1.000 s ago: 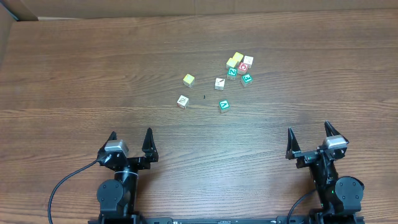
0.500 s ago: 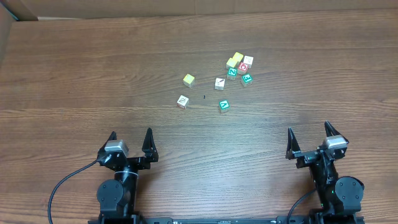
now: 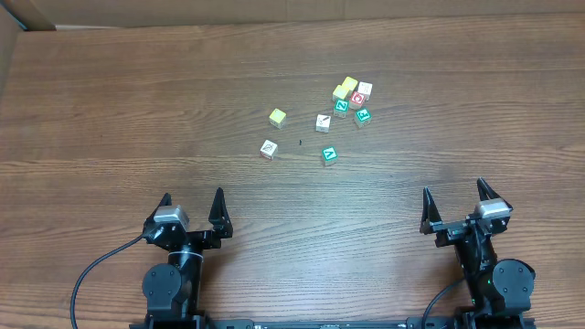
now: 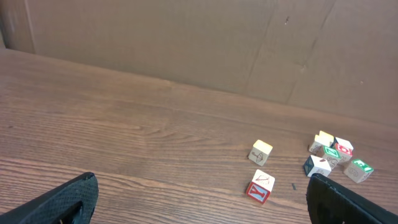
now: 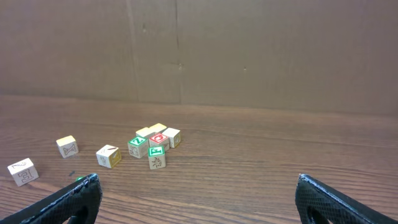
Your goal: Flip 3 blocks
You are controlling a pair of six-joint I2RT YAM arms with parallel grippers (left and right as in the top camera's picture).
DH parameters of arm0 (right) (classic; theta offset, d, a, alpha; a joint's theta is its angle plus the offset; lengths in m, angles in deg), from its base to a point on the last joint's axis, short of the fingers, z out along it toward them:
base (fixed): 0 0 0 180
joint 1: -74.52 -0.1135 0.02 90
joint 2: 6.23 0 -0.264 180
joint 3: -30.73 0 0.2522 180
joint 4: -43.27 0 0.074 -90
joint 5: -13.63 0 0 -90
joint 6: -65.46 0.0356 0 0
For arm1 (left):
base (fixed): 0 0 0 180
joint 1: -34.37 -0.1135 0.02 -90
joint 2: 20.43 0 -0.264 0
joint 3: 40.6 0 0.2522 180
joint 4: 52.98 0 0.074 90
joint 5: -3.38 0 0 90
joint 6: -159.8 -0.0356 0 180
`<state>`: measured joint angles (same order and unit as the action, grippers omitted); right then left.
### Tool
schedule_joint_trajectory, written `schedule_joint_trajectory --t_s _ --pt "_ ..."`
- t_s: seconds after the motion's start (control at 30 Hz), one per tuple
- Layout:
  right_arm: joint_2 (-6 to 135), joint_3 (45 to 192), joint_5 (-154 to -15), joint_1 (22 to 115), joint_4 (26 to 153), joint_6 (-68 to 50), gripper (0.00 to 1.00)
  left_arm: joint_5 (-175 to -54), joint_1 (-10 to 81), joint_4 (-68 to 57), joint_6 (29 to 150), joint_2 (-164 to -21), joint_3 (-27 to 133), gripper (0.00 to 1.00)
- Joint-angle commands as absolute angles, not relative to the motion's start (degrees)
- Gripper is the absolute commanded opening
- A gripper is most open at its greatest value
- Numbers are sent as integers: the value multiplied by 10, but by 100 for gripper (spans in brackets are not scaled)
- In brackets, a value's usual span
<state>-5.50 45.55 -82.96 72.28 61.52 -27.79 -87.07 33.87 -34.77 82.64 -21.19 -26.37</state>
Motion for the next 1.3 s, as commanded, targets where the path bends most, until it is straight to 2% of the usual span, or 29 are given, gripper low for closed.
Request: schedule_joint_trajectory --t_s 0.0,0.87,1.07,1.27 --pt "-61 449 -824 727 613 -280 100 -877 335 -348 809 -207 -266 100" --pt "-60 449 -851 726 610 -272 100 -890 337 -349 816 -207 -266 99" --pt "-60 450 -850 727 610 -196 100 -947 337 -344 823 -207 -255 100" --pt "-60 458 -850 727 610 -195 100 -954 336 -280 822 -208 -198 100"
